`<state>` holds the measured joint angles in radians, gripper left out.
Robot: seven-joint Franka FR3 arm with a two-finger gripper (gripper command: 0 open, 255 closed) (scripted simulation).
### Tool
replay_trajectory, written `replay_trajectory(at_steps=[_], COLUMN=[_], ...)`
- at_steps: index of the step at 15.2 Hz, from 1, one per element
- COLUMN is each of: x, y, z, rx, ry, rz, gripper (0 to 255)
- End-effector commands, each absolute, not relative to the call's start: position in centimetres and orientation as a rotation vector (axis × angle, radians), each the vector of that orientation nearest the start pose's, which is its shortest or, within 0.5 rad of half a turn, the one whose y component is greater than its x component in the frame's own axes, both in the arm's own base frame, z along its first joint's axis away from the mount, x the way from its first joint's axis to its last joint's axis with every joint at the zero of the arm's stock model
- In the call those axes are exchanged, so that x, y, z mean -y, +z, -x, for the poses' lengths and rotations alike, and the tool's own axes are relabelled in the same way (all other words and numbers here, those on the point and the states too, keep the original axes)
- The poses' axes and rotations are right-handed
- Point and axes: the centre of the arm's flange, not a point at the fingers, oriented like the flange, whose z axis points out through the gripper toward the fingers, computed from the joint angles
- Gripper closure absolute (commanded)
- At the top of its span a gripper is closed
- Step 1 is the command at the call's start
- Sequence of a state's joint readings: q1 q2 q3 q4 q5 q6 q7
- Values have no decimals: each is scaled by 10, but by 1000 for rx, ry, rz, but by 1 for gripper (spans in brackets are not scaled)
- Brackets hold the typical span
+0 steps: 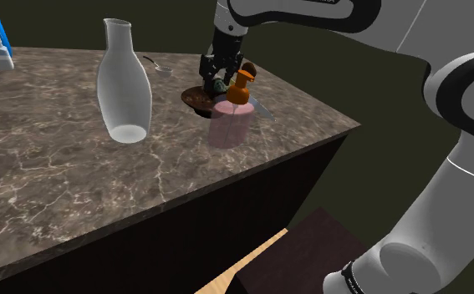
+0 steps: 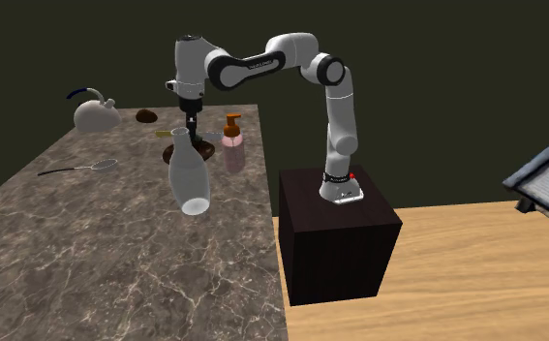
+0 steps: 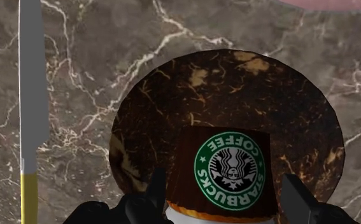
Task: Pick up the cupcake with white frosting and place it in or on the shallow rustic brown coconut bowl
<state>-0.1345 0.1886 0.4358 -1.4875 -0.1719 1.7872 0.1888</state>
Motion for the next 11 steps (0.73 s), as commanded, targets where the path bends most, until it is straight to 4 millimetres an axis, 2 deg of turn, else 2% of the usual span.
replay_trajectory(at_steps=[1, 6, 7, 11], x=[-148, -148, -148, -148], y=[582, 582, 582, 582], z=[-609, -609, -609, -609], rx=[202, 202, 202, 202], ry=[-236, -236, -236, -236], rz=[3184, 3184, 3184, 3184], gripper=[255, 255, 0, 0])
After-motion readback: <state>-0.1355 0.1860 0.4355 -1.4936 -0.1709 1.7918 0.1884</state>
